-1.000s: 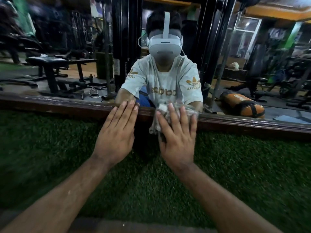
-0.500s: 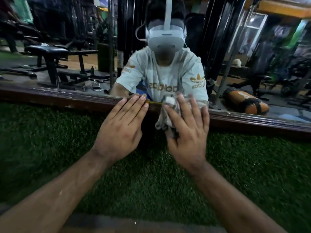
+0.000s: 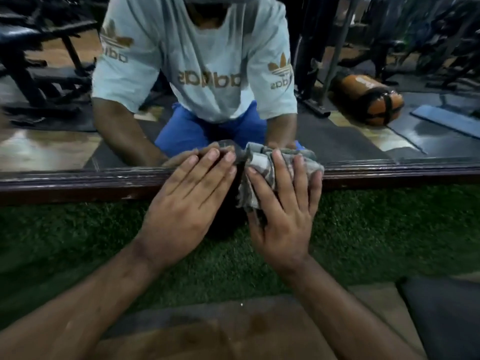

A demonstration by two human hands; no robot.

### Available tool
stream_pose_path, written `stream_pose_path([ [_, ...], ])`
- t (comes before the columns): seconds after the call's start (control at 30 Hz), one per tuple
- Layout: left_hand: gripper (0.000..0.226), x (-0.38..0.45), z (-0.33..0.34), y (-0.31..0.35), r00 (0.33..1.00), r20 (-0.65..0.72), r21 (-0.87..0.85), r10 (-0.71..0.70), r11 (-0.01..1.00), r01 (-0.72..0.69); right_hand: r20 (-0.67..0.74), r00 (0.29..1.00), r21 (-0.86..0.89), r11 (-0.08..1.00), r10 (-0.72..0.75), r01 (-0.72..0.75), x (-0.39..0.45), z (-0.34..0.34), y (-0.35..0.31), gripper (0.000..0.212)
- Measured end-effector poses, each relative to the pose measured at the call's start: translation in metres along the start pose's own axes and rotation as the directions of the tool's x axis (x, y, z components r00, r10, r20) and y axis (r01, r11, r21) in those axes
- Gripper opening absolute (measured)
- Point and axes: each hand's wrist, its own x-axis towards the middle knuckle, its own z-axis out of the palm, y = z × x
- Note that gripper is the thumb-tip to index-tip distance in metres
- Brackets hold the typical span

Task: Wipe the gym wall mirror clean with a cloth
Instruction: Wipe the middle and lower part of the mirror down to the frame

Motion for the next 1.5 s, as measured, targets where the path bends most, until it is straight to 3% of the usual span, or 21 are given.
stream_pose_path([
  [0.23,0.053,0.001,0.001,0.000,0.998,-0.052,-0.006,-0.025,1.000,0.025,-0.060,0.998,0.032,0.999,-0.029,0.031,0.003,0.008,-0.001,0.048],
  [0.4,0.064,-0.034,-0.002,-0.019,0.969,-0.121,0.140,-0.216,0.963,0.232,-0.098,0.989,0.053,0.991,-0.113,0.119,0.003,0.025,-0.028,0.045],
  [0.57,0.065,-0.047,-0.004,-0.031,0.974,-0.084,0.180,-0.212,0.958,0.224,-0.177,0.971,0.124,0.975,-0.160,0.184,0.015,0.032,-0.027,0.045],
  [0.7,0.068,-0.048,-0.007,-0.026,0.973,-0.026,0.183,-0.229,0.956,0.230,-0.203,0.973,0.164,0.976,-0.111,0.145,0.013,0.038,-0.033,0.042],
  [0.87,0.074,-0.048,-0.019,-0.025,0.969,0.066,0.164,-0.238,0.960,0.225,-0.184,0.950,0.163,0.946,-0.251,0.281,0.013,0.048,-0.048,0.048],
  [1.07,0.085,-0.051,-0.025,-0.027,0.968,0.115,0.143,-0.224,0.968,0.207,-0.162,0.973,0.146,0.971,-0.163,0.187,0.010,0.049,-0.060,0.041],
  [1.17,0.085,-0.055,-0.031,-0.030,0.969,0.124,0.117,-0.213,0.973,0.199,-0.135,0.971,0.122,0.970,-0.195,0.212,0.011,0.049,-0.066,0.042],
  [1.33,0.082,-0.093,-0.034,-0.050,0.938,0.100,0.178,-0.331,0.934,0.311,-0.140,0.969,0.095,0.971,-0.206,0.220,0.017,0.049,-0.072,0.045],
  [1.43,0.080,-0.096,-0.032,-0.052,0.944,0.083,0.107,-0.319,0.945,0.310,-0.161,0.984,0.070,0.994,-0.075,0.087,0.010,0.061,-0.094,0.050],
  [1.5,0.080,-0.102,-0.037,-0.058,0.941,0.074,0.066,-0.331,0.943,0.327,-0.129,0.984,0.071,0.989,-0.121,0.131,0.006,0.069,-0.116,0.052],
])
